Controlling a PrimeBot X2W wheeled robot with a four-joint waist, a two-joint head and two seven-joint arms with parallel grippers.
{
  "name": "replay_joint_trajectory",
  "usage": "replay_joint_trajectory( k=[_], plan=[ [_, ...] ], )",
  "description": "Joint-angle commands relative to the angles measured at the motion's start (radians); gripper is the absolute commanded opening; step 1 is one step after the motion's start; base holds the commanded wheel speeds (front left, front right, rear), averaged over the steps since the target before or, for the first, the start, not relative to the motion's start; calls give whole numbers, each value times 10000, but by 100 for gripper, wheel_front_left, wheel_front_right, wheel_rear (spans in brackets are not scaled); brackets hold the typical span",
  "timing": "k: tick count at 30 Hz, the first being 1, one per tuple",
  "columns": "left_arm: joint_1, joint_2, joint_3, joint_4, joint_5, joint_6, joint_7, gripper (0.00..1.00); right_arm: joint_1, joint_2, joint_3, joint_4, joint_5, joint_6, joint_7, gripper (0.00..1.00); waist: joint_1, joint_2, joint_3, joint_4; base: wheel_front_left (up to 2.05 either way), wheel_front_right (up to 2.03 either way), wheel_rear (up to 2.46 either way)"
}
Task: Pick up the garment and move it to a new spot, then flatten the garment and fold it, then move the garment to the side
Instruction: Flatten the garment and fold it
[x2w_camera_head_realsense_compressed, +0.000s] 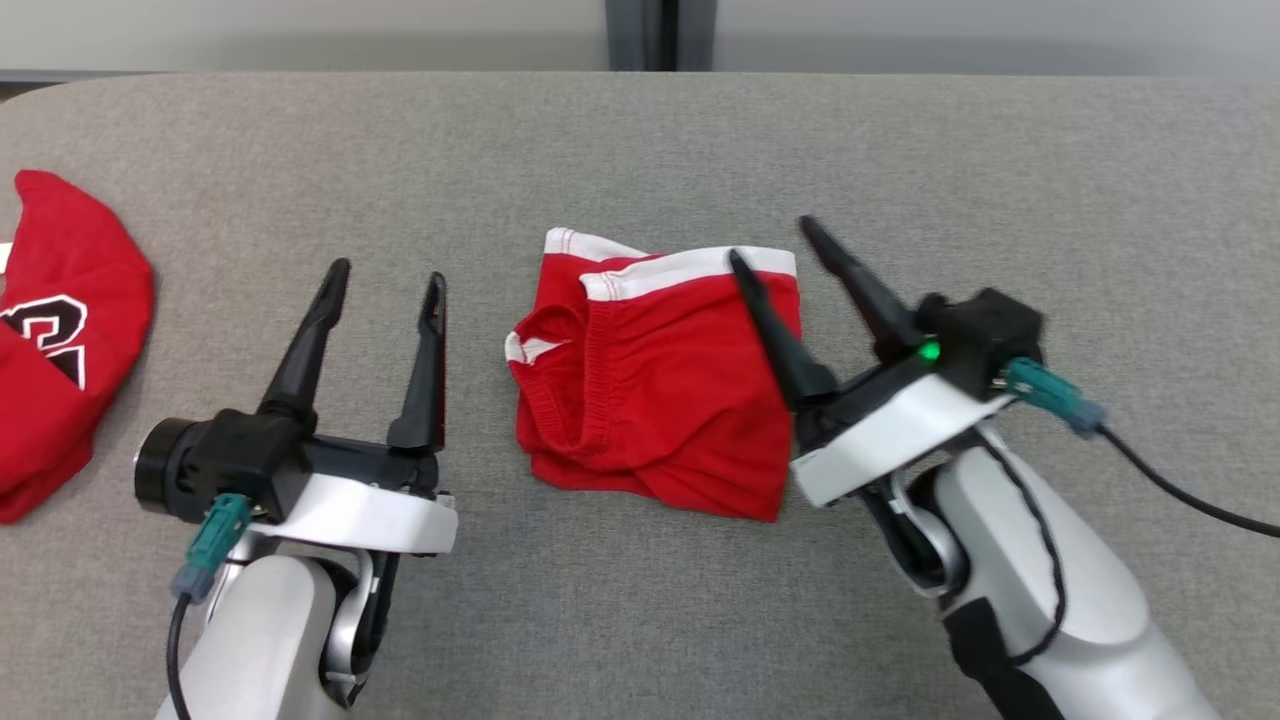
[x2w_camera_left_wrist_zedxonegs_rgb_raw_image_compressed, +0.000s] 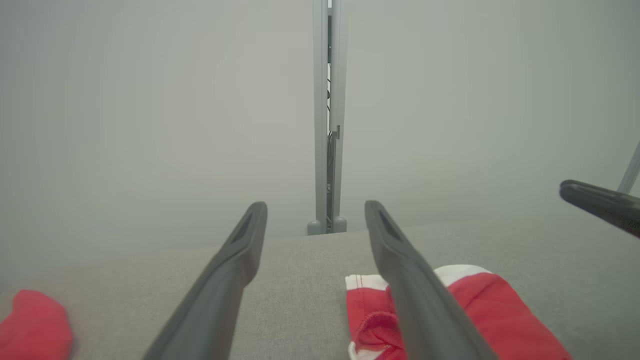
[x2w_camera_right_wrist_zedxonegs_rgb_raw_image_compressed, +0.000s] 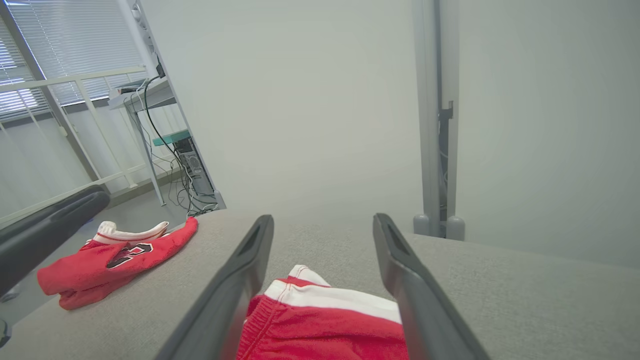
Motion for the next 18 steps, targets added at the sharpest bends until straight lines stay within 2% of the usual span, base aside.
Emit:
replay_joint_trajectory(
  k=[1, 6, 13, 18],
  plan=[
    [126, 60, 131, -50, -121, 97, -30, 100, 263, -81, -428, -219, -293, 3, -41, 100, 0, 0, -70, -115, 0, 0, 0],
    [301, 231, 460, -170, -253, 277, -31, 100, 1323, -76, -2344, -1061, -1633, 5, 8, 100, 0, 0, -219, -385, 0, 0, 0],
    [625, 566, 767, -193, -298, 509, 86, 100, 2992, -62, -4536, -2365, -2719, 5, 686, 100, 0, 0, -415, -659, 0, 0, 0],
    [924, 715, 679, -239, -237, 573, 240, 100, 3922, -67, -5129, -2983, -2867, 3, 1108, 100, 0, 0, -655, -758, 0, 0, 0]
  ],
)
